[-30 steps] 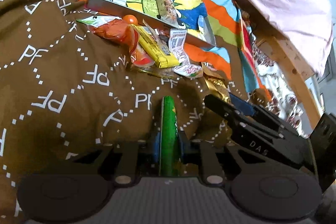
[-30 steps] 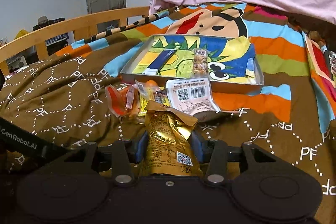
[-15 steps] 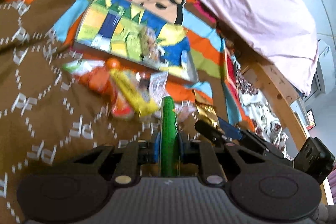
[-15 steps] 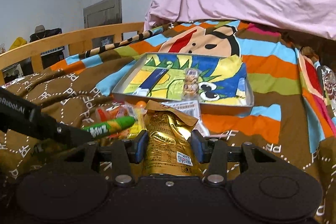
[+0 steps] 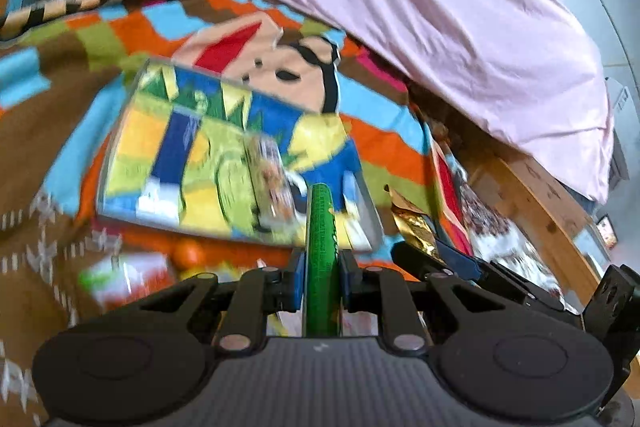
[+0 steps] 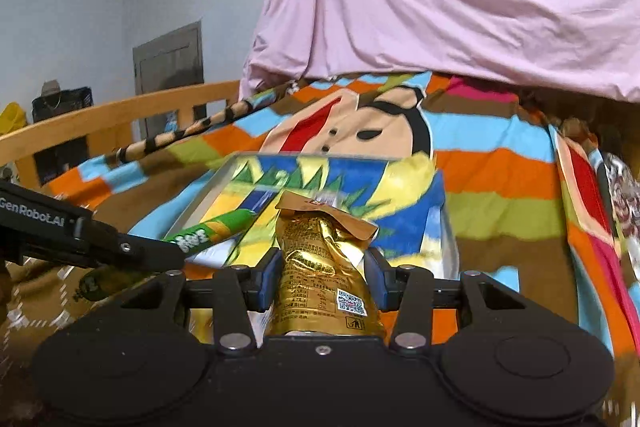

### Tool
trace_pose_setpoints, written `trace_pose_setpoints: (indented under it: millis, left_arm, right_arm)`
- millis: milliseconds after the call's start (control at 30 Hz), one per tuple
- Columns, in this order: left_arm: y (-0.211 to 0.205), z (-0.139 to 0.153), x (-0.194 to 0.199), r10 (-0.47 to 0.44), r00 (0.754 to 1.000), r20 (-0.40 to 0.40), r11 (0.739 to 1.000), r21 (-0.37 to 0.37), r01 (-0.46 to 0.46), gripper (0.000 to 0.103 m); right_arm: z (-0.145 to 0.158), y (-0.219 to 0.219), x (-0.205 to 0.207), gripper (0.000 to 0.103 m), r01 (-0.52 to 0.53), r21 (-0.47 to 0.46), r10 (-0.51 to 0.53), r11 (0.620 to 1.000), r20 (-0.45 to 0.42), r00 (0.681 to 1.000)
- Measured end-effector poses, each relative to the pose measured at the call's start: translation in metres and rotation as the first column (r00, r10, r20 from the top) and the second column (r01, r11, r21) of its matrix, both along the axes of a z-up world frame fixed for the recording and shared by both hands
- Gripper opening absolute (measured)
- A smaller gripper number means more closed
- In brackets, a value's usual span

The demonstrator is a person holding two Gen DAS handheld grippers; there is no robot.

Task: Organize snacks
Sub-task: 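Carry the green stick and gold packet into the tray and release both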

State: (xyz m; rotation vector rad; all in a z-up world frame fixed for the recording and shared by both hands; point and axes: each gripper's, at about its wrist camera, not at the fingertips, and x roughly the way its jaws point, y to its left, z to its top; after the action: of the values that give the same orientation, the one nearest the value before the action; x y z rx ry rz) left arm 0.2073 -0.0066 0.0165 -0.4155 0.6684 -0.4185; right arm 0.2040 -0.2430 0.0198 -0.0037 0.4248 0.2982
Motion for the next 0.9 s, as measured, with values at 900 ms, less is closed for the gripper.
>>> trace_pose_setpoints:
  millis: [900]
  left_arm:
    - [-0.011,-0.079,0.156,0.165,0.986,0.003,0.981,0.099,-0.164,0.019]
  right_arm:
    - [-0.071,0.017,0.173,0.048,0.088,-0.04,-0.093,0.995,-0.132,0.987]
